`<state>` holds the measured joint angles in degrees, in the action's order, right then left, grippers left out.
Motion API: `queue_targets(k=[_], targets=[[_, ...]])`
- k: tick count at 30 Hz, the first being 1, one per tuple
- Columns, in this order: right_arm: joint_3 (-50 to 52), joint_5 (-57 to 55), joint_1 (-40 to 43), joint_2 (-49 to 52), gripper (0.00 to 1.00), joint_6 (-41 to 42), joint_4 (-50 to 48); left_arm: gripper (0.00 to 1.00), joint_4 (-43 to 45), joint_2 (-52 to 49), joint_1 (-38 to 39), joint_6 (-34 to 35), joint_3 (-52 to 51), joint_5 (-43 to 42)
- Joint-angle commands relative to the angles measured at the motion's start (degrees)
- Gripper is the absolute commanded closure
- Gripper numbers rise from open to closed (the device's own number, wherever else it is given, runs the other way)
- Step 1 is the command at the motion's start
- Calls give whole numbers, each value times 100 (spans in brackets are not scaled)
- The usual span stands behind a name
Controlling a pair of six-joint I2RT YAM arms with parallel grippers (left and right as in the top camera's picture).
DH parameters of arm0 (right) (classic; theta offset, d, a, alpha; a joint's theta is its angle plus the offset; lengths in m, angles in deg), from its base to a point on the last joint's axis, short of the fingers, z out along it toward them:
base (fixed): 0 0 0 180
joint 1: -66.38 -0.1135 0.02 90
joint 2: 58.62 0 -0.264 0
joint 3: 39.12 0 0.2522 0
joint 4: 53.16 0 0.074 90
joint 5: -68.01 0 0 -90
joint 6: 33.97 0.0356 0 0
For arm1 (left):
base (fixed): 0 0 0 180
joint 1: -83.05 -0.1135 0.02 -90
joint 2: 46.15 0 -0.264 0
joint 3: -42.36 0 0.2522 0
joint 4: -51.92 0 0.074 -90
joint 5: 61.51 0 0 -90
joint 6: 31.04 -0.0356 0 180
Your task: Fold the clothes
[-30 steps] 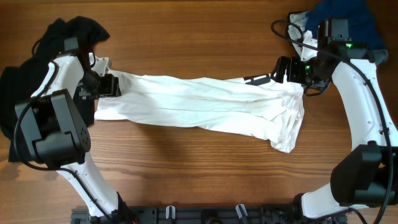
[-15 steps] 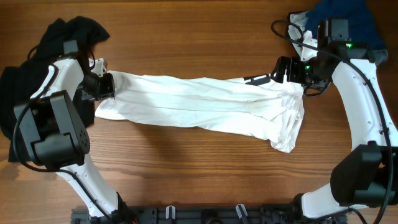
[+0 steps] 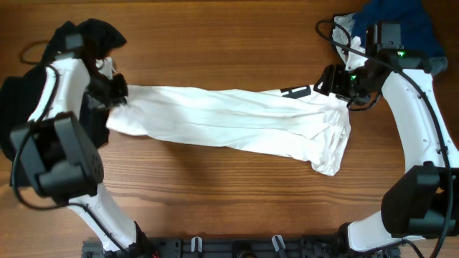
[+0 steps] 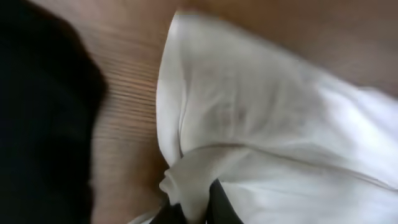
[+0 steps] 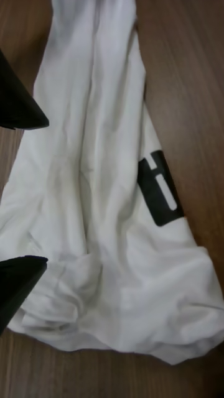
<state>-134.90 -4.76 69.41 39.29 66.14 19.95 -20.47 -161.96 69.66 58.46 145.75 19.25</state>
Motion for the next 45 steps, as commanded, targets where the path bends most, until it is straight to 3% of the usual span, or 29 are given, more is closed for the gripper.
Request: queue_targets(k=[1,11,29,45], targets=[[348,127,-20,13,35,203,-26,96,-164,555,-227,70,435,385],[479,129,-20,13,30,205,-85,96,-426,918,-181,-378,651,476],[479,127,-17,13,27,251,28,96,-195,859,2551,-348,638,4],[479,83,-17,13,23,256,7,96,-2,173,3585,-203,627,-330]])
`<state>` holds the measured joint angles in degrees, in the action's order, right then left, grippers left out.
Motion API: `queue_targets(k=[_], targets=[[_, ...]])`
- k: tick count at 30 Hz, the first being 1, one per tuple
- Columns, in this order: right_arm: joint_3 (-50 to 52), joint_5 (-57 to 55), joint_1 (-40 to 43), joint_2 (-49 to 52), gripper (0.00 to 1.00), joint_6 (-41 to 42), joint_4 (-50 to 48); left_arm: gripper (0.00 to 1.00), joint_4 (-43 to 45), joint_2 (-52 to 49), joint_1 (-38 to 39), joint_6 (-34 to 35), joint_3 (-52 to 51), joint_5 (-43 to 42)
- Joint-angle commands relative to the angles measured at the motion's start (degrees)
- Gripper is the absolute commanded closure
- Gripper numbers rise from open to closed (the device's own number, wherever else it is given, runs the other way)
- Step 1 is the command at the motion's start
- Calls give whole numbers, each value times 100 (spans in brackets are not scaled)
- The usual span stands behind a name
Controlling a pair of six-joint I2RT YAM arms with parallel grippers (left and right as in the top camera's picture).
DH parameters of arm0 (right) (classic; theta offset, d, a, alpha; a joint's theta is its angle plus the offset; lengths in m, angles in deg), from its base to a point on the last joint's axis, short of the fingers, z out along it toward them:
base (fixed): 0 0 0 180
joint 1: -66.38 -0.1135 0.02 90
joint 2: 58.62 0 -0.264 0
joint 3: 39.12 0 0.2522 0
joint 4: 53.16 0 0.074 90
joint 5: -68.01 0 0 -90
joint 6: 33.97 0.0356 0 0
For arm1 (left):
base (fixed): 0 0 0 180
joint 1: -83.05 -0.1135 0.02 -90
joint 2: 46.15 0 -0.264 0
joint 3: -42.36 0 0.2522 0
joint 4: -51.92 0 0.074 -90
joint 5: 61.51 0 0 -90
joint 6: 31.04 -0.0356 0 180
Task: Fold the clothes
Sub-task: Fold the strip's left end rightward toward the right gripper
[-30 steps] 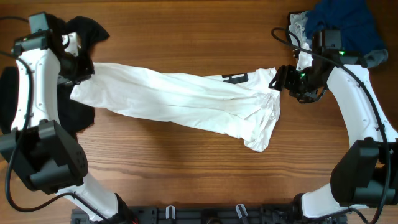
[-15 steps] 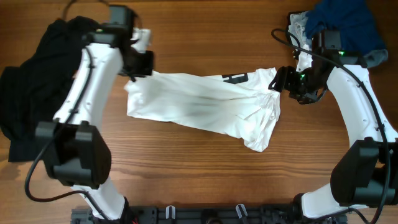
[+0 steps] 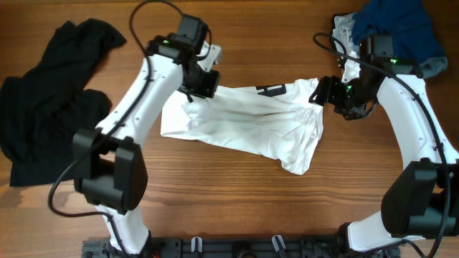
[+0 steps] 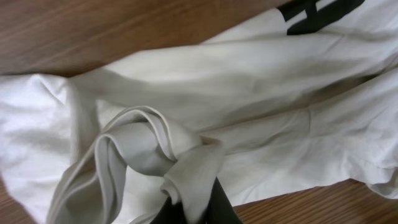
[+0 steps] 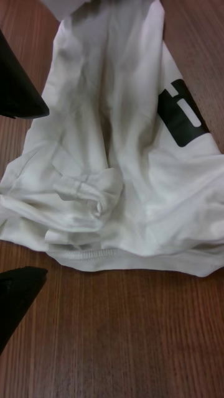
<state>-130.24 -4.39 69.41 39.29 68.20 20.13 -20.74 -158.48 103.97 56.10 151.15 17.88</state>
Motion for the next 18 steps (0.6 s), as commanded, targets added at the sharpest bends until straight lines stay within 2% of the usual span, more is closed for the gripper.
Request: queue_targets(k=[1,5,7,8,9,10,18], targets=[[13,46,-17,13,23,46,-13,96,42,-197,188,33,87,-236],[13,46,-17,13,23,48,-44,94,254,-278,289,35,87,-525],[13,46,-17,13,23,46,-42,88,323,-289,319,33,87,-590],[13,46,-17,13,23,46,-42,64,341,-289,334,33,87,-588],[13,44,-17,13,23,48,-42,35,348,-289,343,33,87,-588],[13,46,-17,13,23,48,-44,0,354,-289,345,33,87,-586],[13,48,-17,13,19,149,-138,0,356,-249,243,37,101,-588]])
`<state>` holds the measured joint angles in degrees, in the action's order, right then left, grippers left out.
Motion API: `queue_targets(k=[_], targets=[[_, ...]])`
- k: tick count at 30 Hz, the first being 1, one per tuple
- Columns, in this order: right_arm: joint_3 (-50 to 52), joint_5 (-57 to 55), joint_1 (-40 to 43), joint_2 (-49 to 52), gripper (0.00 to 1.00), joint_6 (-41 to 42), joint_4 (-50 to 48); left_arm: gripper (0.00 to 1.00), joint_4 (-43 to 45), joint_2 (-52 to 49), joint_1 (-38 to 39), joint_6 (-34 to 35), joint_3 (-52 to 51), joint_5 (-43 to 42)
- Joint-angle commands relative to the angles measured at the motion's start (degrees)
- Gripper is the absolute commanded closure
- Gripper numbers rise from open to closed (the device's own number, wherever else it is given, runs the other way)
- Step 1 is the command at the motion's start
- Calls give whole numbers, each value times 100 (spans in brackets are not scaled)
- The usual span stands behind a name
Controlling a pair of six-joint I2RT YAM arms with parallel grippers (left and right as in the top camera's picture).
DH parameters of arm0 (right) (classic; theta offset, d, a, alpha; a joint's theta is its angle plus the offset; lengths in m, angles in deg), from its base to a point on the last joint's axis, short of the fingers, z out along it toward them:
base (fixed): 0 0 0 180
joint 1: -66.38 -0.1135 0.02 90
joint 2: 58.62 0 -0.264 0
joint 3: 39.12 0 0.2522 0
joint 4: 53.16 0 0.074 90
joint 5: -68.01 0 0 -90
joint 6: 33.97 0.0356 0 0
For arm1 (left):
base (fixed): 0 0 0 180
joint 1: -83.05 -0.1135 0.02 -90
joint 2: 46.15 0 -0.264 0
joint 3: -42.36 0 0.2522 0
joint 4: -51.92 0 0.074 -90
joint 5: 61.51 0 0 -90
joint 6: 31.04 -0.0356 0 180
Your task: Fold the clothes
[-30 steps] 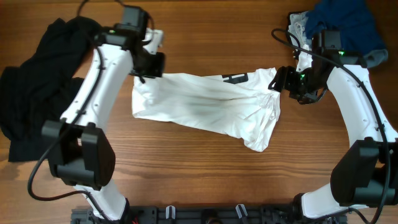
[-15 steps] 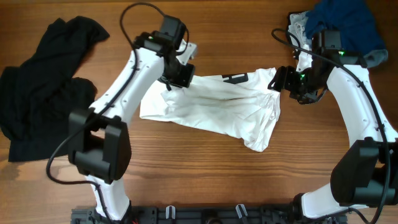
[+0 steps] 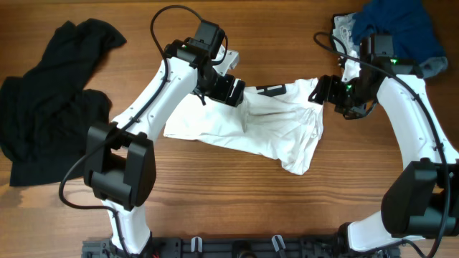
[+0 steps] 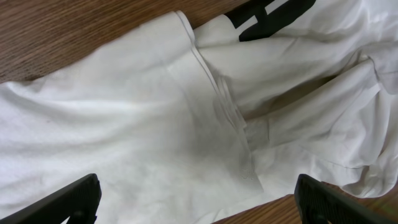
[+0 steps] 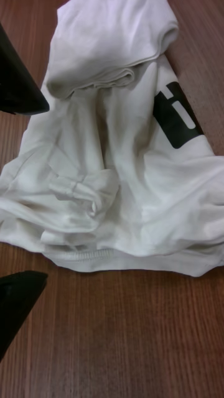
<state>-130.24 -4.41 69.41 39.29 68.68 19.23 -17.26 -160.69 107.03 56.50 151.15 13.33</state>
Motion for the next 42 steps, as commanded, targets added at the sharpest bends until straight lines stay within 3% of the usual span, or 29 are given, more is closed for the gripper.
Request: queue_targets(k=[1,11,18,19,34,36,38,40,41,42], targets=[[13,50,-20,13,19,96,-50,0,0,-15,-87,-2,101,-133],[264,48,-20,20,11,-221,-258,0,-160,455,-1038,39,101,-131],[1250,48,-20,24,7,-214,-1224,0,-245,509,-2015,37,98,-131],[1676,48,-20,26,7,-195,-1770,0,-251,509,-2199,35,94,-131],[2356,52,-37,809,4,273,-3156,0,-269,503,-2315,37,79,44],[2356,129,-70,977,9,387,-3213,0,-269,503,-2315,37,76,46],[2356,323,-120,1126,21,411,-3224,0,-269,503,-2315,37,66,46],[2356,520,-162,1228,41,437,-3202,0,-271,503,-2315,37,61,46],[2365,555,-192,1252,59,675,-3108,0,-271,503,-2315,37,59,46],[2365,544,-195,1250,67,750,-3058,0,-271,503,-2315,37,59,46]])
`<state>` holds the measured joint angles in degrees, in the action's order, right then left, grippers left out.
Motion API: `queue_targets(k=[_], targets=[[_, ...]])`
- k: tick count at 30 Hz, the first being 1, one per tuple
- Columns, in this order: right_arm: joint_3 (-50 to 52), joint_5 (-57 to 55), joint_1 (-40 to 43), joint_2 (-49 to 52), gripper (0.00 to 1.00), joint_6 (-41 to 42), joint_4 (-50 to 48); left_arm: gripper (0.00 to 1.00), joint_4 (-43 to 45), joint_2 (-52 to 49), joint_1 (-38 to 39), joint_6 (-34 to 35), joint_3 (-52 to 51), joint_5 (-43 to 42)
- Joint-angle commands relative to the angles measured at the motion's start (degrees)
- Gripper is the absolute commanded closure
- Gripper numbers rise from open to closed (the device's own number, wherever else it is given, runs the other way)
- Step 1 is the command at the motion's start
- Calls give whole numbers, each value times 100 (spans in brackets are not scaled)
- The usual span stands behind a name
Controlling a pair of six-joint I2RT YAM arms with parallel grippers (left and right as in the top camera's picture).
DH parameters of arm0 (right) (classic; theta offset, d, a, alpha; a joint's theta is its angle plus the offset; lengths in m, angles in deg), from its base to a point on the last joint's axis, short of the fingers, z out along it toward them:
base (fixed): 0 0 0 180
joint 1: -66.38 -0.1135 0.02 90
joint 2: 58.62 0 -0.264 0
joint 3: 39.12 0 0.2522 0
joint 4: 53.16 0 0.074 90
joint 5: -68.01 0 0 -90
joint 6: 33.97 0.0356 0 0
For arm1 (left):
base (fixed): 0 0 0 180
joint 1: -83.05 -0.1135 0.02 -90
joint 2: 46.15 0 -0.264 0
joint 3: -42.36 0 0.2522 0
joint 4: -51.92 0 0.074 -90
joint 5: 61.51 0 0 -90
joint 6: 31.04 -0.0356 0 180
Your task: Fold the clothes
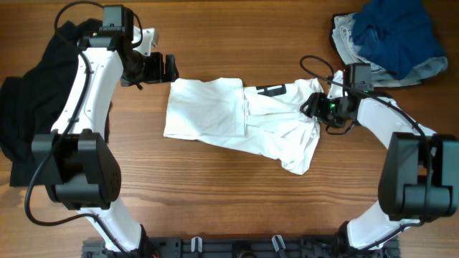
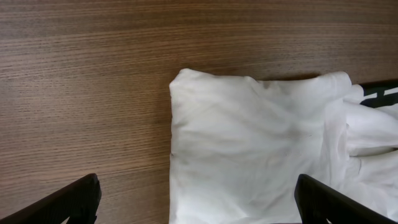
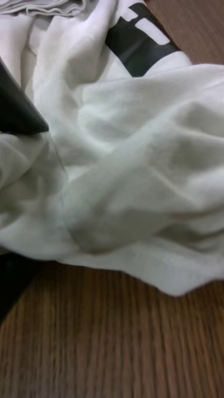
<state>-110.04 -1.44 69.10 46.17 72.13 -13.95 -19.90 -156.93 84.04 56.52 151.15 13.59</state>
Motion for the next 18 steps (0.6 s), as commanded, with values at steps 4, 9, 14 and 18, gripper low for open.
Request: queue_targets(k=[4,9,14,18], targets=[[345,243,-155,557,92,549,369,0,-7,127,-15,35,59,20],[284,243,87,319,96,483,498,0,-2,127,-15,35,59,149],[-299,245,686,-267,96,-127,1342,0,4,127,-15,35,59,149],[-1060,243,1036,-640,96,-737,2389,0,70,127,-15,35,59,146]])
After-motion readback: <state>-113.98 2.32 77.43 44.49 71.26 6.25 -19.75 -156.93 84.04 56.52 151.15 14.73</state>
